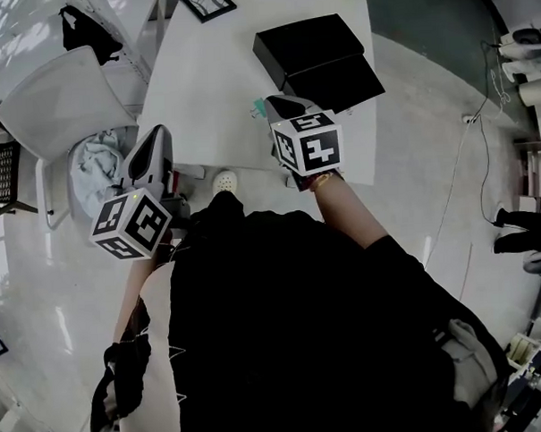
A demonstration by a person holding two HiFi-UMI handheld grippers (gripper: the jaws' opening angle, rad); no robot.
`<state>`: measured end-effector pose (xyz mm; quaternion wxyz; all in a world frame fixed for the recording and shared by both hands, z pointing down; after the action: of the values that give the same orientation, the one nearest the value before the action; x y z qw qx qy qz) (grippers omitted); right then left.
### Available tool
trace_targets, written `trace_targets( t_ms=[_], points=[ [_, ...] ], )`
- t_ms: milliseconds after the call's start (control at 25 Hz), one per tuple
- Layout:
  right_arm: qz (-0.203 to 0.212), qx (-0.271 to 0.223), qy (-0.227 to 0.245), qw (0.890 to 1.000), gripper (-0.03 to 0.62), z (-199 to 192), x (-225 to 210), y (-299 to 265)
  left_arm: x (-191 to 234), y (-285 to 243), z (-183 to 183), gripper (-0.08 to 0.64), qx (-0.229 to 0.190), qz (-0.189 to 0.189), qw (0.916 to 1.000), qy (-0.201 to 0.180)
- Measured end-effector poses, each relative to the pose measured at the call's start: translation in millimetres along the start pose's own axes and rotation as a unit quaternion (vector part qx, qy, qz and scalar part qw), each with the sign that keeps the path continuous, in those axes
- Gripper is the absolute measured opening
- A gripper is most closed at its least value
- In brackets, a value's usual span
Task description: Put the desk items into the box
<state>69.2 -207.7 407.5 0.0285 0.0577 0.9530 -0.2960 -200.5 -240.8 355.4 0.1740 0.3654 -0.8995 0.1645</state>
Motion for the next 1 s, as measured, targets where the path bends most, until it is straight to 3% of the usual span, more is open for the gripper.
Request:
trace_targets(
  t_ms=[120, 520, 1000],
  points=[
    [-0.002, -0.020, -0.021, 1.000, 0.009, 4.4, -3.8, 18.2, -12.7, 2.3, -0.2, 0.011, 0.000, -0.013, 0.9999, -0.006],
    [-0.039, -0.069, -0.022, 0.997, 0.009, -1.5, -19.7, 77.2, -53.7, 6.0, -13.3, 0.011, 0.005, -0.058, 0.9981, -0.023],
    [-0.086, -0.092, -0.041, 0.991, 0.009, -27.5, -47.9, 143.5, -99.7, 6.8, -24.9, 0.011, 0.002, -0.093, 0.9951, -0.034]
  ],
)
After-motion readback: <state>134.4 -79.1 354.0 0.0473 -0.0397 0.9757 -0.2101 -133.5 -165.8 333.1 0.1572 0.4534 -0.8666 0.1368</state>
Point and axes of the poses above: the fingertips, and each gripper's own axes: y backward along the fingers, x to its left, z out of its top, the point moved 8 cm from there along y, backward along the fingers, and after that the axes turned 2 degrees about -x, right-handed, at the moved point
